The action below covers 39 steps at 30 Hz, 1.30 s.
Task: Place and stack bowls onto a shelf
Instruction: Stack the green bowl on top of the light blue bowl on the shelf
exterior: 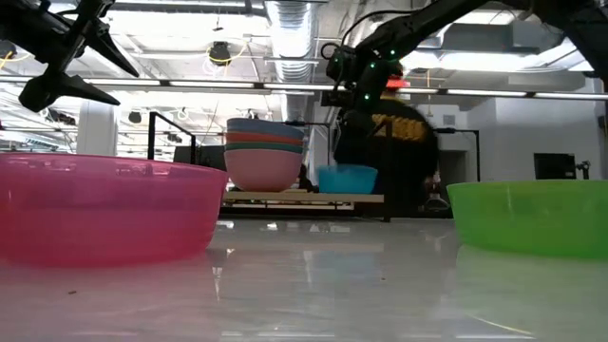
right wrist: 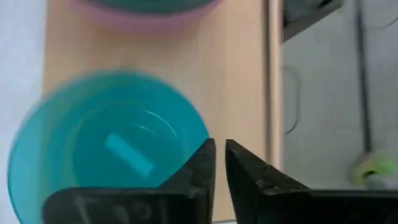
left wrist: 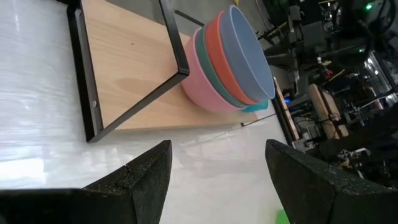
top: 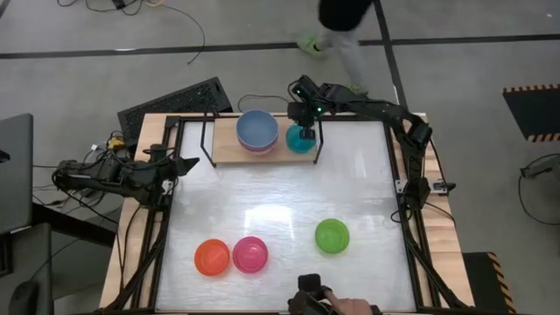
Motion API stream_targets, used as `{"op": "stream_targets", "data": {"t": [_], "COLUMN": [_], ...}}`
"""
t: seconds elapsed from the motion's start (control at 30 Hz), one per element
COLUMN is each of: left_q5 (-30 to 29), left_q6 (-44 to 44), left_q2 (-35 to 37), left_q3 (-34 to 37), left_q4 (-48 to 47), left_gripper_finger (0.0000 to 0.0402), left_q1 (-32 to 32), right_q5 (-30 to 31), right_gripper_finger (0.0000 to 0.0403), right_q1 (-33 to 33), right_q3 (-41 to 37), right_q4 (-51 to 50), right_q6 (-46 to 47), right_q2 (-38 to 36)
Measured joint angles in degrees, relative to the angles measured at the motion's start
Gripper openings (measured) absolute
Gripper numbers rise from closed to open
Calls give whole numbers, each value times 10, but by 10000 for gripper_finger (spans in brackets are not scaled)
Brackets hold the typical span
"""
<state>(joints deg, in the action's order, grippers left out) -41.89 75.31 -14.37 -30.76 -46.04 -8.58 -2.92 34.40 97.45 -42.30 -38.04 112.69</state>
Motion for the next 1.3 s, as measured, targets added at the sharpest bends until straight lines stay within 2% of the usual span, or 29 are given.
{"op": "stream_targets", "data": {"t": [0.27,0.43,0.67,0.8,0.9,1.0,1.17,1.3], "left_q5": [-11,-9,-8,-5,2,12,39,47], "left_q6": [-6,-6,-7,-18,-22,-30,-54,-69], "left_q2": [0,0,0,0,0,0,0,0], "left_q3": [0,0,0,0,0,0,0,0], "left_q4": [0,0,0,0,0,0,0,0], "left_gripper_finger": [245,245,245,245,245,245,245,245], "left_q1": [0,0,0,0,0,0,0,0], "right_q5": [11,2,-22,-33,-33,-33,-43,-38], "right_gripper_finger": [118,132,134,134,134,134,134,134], "right_q1": [-3,-7,-40,-70,-97,-130,-199,-251], "right_q3": [23,93,227,270,271,268,213,146], "right_q4": [20,-9,-189,-319,-398,-469,-478,-476], "right_q6": [-3,36,104,212,295,326,380,451], "right_q2": [1,1,1,0,0,1,-30,-98]}}
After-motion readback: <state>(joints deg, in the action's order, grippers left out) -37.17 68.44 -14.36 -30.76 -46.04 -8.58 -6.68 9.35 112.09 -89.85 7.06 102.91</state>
